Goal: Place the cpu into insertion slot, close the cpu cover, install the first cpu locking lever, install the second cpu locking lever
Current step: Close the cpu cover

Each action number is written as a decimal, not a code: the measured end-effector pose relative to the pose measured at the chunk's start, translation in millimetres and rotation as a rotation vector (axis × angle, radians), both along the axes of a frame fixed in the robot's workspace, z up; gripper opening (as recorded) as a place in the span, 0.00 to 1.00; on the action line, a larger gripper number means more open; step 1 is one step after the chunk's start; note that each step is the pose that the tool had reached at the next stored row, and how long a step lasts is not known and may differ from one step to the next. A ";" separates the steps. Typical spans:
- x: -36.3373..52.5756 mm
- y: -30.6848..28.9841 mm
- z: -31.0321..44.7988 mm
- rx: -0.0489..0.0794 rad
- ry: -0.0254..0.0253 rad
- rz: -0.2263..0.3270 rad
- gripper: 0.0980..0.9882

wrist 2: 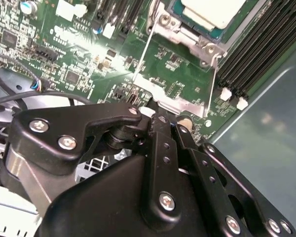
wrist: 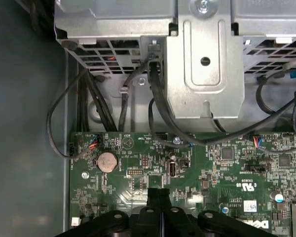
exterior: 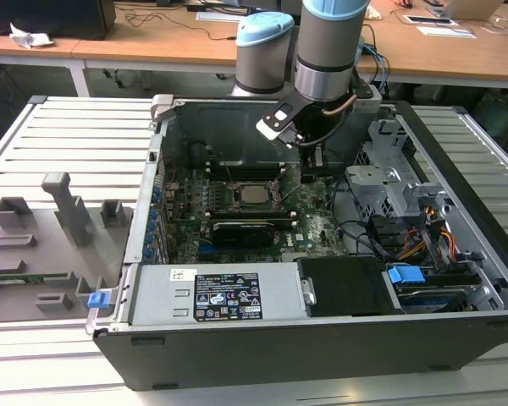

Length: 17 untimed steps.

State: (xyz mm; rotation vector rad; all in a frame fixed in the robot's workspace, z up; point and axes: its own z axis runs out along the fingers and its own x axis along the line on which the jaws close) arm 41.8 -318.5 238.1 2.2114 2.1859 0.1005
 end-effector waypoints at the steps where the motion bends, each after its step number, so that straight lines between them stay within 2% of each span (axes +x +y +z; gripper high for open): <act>1: -1.3 0.0 0.0 0.001 0.0000 0.000 0.01; 6: -4.5 0.0 1.4 0.007 0.0000 0.000 0.01; 17: -10.0 0.0 2.0 0.007 0.0001 0.000 0.01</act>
